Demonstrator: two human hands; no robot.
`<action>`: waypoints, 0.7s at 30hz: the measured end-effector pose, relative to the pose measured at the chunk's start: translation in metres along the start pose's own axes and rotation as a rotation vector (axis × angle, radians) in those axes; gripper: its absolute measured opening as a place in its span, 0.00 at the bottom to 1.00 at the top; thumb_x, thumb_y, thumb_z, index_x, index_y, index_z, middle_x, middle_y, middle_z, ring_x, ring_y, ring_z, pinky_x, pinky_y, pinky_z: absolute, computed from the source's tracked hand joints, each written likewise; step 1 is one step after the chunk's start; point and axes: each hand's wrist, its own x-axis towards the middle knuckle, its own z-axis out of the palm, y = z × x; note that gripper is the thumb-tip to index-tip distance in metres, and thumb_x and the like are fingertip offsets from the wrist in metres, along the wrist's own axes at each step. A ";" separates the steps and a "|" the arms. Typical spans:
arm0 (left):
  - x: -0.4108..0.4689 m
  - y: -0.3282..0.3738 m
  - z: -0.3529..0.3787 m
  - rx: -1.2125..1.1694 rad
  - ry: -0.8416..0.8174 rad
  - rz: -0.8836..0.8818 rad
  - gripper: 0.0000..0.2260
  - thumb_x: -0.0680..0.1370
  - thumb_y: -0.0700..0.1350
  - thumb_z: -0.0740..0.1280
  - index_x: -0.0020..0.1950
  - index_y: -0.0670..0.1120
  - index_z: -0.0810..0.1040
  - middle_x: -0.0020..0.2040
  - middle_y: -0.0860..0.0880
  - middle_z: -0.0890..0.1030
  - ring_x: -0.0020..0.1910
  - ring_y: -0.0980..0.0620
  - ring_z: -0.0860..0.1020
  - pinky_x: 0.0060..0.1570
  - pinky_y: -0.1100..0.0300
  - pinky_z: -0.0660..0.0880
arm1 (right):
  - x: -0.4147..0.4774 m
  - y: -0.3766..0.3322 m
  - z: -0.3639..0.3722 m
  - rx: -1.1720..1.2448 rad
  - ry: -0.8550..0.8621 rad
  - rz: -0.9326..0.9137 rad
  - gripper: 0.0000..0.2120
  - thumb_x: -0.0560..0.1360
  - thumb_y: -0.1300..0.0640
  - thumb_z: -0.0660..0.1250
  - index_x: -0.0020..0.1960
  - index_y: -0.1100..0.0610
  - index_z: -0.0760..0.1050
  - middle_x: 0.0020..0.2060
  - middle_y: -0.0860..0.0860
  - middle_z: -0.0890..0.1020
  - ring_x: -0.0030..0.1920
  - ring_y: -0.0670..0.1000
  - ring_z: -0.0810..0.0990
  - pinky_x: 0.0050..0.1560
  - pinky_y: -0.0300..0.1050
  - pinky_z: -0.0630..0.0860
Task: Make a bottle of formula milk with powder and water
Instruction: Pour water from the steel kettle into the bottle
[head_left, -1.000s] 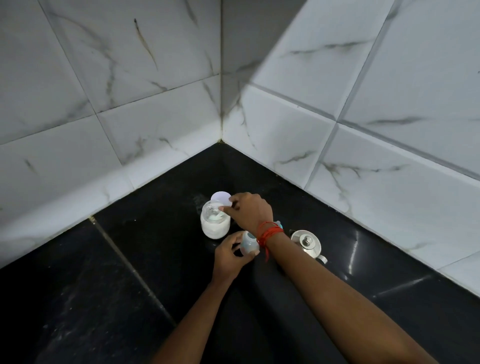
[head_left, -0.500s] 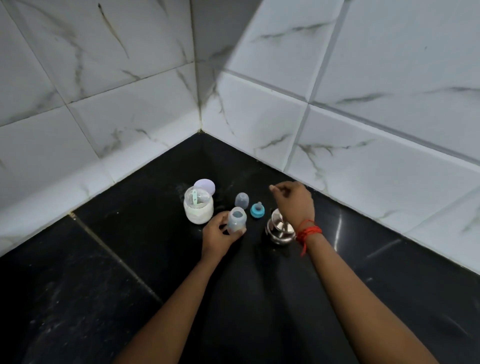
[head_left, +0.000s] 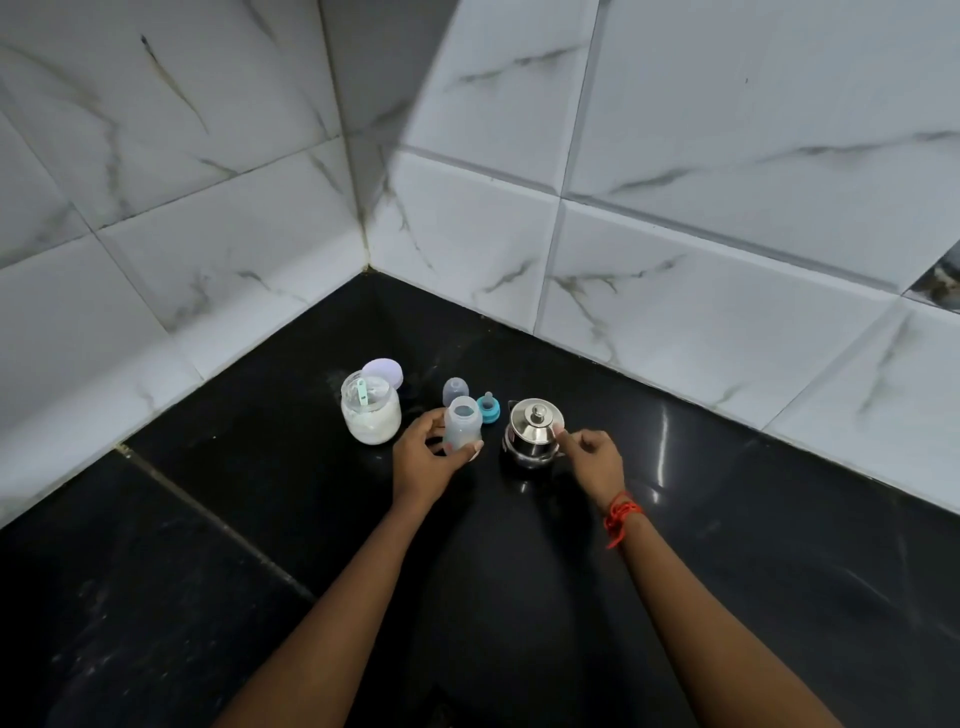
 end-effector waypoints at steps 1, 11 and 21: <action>-0.001 0.002 -0.001 -0.006 0.005 0.003 0.24 0.67 0.42 0.84 0.61 0.47 0.82 0.54 0.54 0.84 0.53 0.58 0.83 0.48 0.65 0.81 | 0.000 0.000 0.003 0.112 -0.020 0.046 0.21 0.75 0.41 0.72 0.31 0.53 0.72 0.29 0.48 0.76 0.31 0.46 0.74 0.35 0.41 0.72; -0.020 0.015 -0.008 -0.013 0.011 0.025 0.23 0.67 0.40 0.84 0.58 0.51 0.81 0.54 0.57 0.84 0.52 0.64 0.82 0.48 0.66 0.81 | 0.006 0.003 0.030 0.495 0.067 0.136 0.21 0.75 0.53 0.74 0.30 0.52 0.66 0.28 0.50 0.68 0.30 0.47 0.66 0.30 0.43 0.66; -0.010 0.014 -0.013 -0.022 0.047 0.020 0.25 0.65 0.44 0.85 0.59 0.50 0.82 0.56 0.55 0.84 0.53 0.61 0.82 0.49 0.65 0.81 | 0.004 -0.095 -0.039 0.318 0.004 -0.241 0.21 0.74 0.59 0.74 0.29 0.55 0.67 0.25 0.50 0.67 0.29 0.47 0.64 0.31 0.42 0.62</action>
